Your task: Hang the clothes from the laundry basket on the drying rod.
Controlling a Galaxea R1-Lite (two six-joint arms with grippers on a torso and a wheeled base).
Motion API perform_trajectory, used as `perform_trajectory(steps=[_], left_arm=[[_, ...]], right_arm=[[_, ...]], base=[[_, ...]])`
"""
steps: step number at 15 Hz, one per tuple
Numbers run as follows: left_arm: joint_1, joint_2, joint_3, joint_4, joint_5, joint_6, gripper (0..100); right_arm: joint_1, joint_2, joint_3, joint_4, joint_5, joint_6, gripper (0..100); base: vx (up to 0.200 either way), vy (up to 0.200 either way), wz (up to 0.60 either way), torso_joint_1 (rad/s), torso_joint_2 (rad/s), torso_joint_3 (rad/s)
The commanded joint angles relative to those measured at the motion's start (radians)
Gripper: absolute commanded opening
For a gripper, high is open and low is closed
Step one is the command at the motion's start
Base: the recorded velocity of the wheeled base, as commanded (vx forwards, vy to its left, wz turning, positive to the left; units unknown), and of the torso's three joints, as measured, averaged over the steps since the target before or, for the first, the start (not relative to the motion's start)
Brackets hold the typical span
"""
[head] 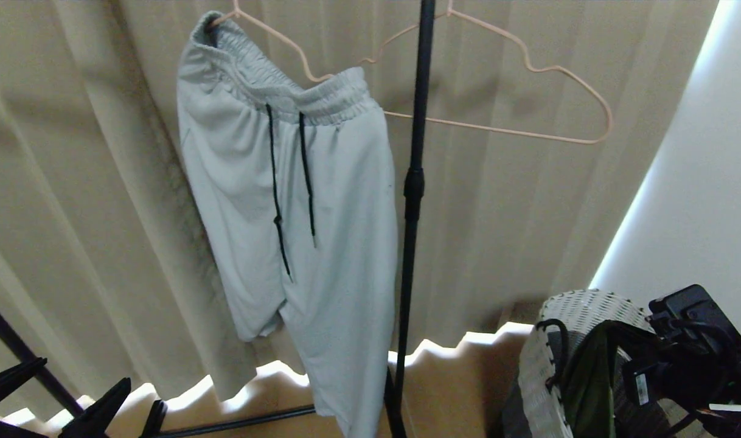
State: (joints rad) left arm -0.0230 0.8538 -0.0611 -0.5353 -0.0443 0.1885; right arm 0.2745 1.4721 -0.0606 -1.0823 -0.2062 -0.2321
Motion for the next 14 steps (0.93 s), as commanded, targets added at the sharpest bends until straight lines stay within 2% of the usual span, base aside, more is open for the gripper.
perform_trajectory(steps=[1,3,5,9,12,14], left_arm=[[-0.005,-0.001,0.000,0.000,0.000,0.000,100],[-0.006,-0.004,0.000,0.000,0.001,0.000,100],[-0.006,-0.004,0.001,0.000,0.001,0.000,100],[-0.006,-0.006,0.001,-0.002,0.001,0.000,100],[-0.006,-0.007,0.003,-0.002,0.001,0.002,100],[-0.006,-0.007,0.003,-0.002,0.001,0.002,100]], right_arm=[[0.000,0.019,-0.002,-0.010,-0.001,0.002,0],[0.000,0.016,0.002,-0.008,-0.001,0.004,0],[-0.003,0.007,0.001,-0.016,-0.001,0.004,0],[-0.006,-0.010,0.061,-0.122,0.002,0.017,0],[-0.006,-0.027,0.058,-0.143,0.007,0.091,0],[-0.006,-0.039,0.061,-0.139,0.002,0.094,0]], base=[[0.000,0.000,0.60,0.002,0.00,-0.002],[0.000,0.000,0.60,0.000,0.00,0.002],[0.000,0.000,0.00,0.000,0.00,0.000],[0.000,0.000,0.00,0.000,0.00,0.000],[0.000,0.000,0.00,0.000,0.00,0.000],[-0.200,0.000,0.00,0.007,0.00,-0.002]])
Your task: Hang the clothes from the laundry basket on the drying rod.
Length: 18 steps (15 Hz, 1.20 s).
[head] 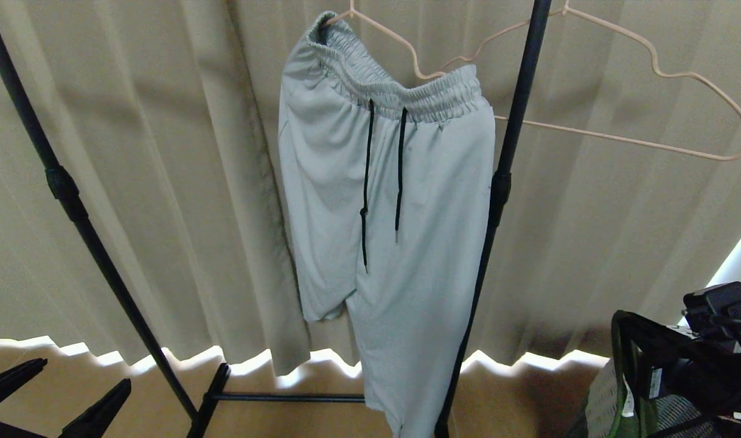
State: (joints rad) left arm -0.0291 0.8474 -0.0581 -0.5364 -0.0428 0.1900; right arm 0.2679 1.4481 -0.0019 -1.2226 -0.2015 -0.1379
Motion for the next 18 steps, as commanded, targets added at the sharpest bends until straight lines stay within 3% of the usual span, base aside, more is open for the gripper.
perform_trajectory(steps=[1,7,16,18], left_arm=[[0.000,-0.002,0.000,-0.001,0.000,0.000,100],[0.000,-0.001,0.000,-0.001,0.000,-0.001,100],[-0.002,-0.001,-0.005,-0.001,0.000,-0.003,100],[0.000,-0.001,-0.005,-0.001,0.000,-0.003,100]], right_arm=[[0.001,-0.025,0.002,0.003,-0.004,0.000,0],[0.001,-0.026,0.002,0.008,-0.001,-0.003,0],[0.001,-0.026,0.002,0.009,0.004,-0.003,0],[0.001,-0.026,0.002,0.008,0.004,-0.003,0]], base=[[-0.200,0.000,0.00,0.017,0.01,-0.002],[-0.200,0.000,0.00,0.001,0.00,0.006],[0.000,0.000,0.00,0.000,0.00,0.000],[0.000,0.200,0.00,0.000,0.00,0.005]])
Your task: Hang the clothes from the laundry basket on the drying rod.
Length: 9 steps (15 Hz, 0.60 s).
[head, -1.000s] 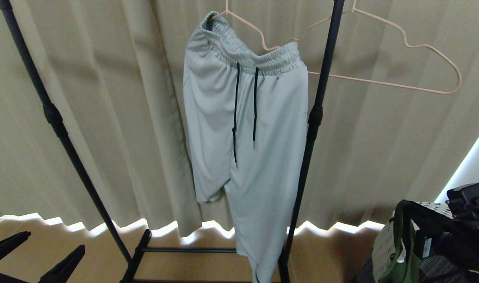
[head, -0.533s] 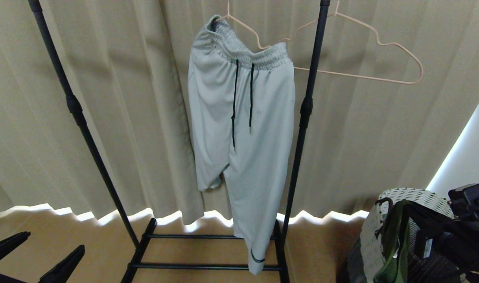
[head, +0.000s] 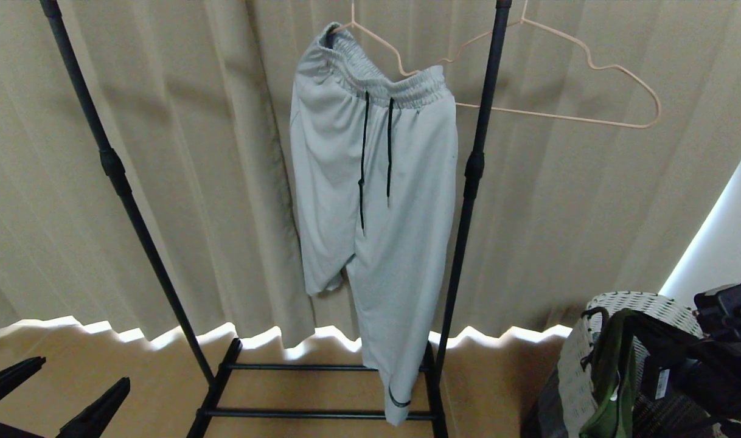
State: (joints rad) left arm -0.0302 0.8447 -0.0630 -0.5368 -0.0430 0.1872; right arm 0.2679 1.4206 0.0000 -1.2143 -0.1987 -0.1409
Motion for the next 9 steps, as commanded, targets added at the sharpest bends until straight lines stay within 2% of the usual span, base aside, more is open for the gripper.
perform_trajectory(steps=[1,8,9], left_arm=[[0.000,0.001,0.000,0.000,0.000,0.000,100],[-0.002,-0.021,0.006,-0.002,-0.002,0.001,100],[-0.005,-0.041,0.014,0.005,-0.002,0.001,100]], right_arm=[[0.001,0.001,0.000,-0.001,-0.001,0.000,0],[0.002,0.009,-0.003,-0.001,0.004,0.000,0],[0.002,0.011,-0.009,-0.001,0.004,0.000,0]], base=[[0.000,0.200,0.00,-0.002,0.00,-0.002],[0.000,0.200,0.00,0.003,0.00,0.001],[0.000,0.000,0.00,0.000,0.00,0.000]])
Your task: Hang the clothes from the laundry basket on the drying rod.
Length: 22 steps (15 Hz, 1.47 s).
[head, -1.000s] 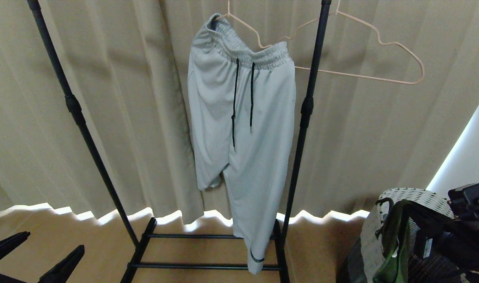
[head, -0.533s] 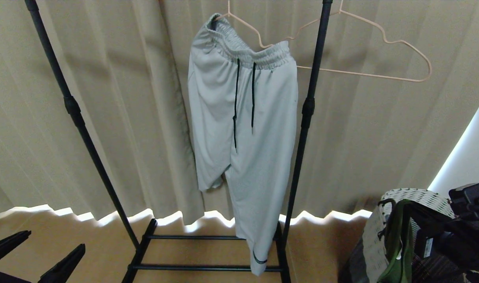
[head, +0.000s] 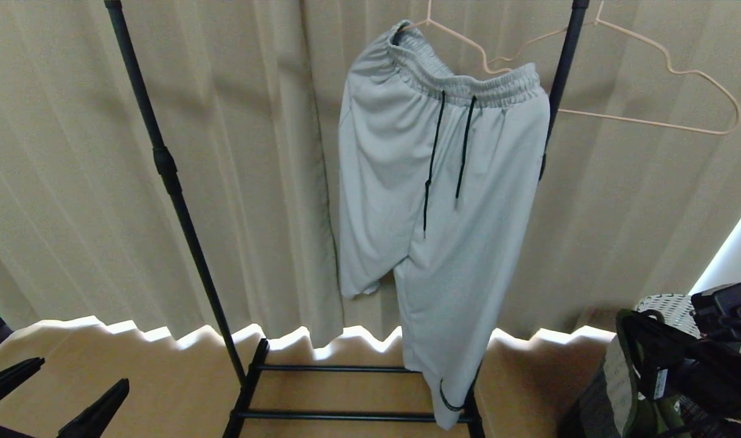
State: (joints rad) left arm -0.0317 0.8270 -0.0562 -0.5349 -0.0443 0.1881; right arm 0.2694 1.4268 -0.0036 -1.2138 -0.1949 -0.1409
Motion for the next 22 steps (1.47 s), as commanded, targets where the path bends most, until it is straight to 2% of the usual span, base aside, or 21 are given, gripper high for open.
perform_trajectory(steps=[1,3,5,7,8,10,12,13,18,21,22], left_arm=[[-0.010,-0.029,0.016,0.001,0.000,0.001,100],[-0.063,-0.042,0.019,0.001,-0.006,-0.001,100],[-0.160,-0.042,0.013,0.003,-0.009,0.001,100],[-0.169,-0.029,-0.027,0.007,-0.005,0.027,100],[-0.169,-0.029,-0.027,0.007,-0.005,0.027,100],[-0.175,0.060,-0.159,0.029,-0.013,0.034,100],[-0.206,0.123,-0.240,0.030,-0.029,0.028,100],[-0.240,0.156,-0.275,0.030,-0.029,0.027,100],[-0.379,0.207,-0.344,0.029,-0.036,0.017,100],[-0.563,0.276,-0.363,0.018,-0.034,-0.134,100],[-0.599,0.300,-0.375,0.015,-0.032,-0.160,100]], right_arm=[[0.001,0.004,-0.013,0.000,0.000,-0.002,0],[0.007,0.024,-0.058,0.002,0.003,-0.002,0],[0.014,0.063,-0.127,0.002,0.020,0.000,0],[0.062,0.081,-0.191,0.004,0.043,0.003,0],[0.062,0.081,-0.191,0.004,0.043,0.003,0],[0.168,0.084,-0.283,0.030,0.045,0.009,0],[0.220,0.073,-0.365,0.096,0.046,0.021,0],[0.252,0.073,-0.415,0.120,0.046,0.053,0],[0.268,0.032,-0.484,0.132,0.058,0.072,0],[0.269,-0.031,-0.512,0.160,0.163,0.079,0],[0.272,-0.043,-0.513,0.162,0.198,0.093,0]], base=[[0.000,0.000,0.00,0.000,0.00,0.000],[0.000,0.000,0.00,0.000,0.00,0.000],[0.000,0.000,0.00,0.000,0.00,0.000],[0.000,0.000,0.00,0.000,0.00,0.000],[0.000,0.000,0.00,0.000,0.00,0.000],[0.000,0.000,0.00,0.000,0.00,0.000],[0.000,0.000,0.00,0.000,0.00,0.000],[0.000,0.000,0.00,0.000,0.00,0.000],[0.000,0.000,0.00,0.000,0.00,0.000],[0.000,0.000,0.00,0.000,0.00,0.000],[0.000,0.000,0.00,0.000,0.00,0.000]])
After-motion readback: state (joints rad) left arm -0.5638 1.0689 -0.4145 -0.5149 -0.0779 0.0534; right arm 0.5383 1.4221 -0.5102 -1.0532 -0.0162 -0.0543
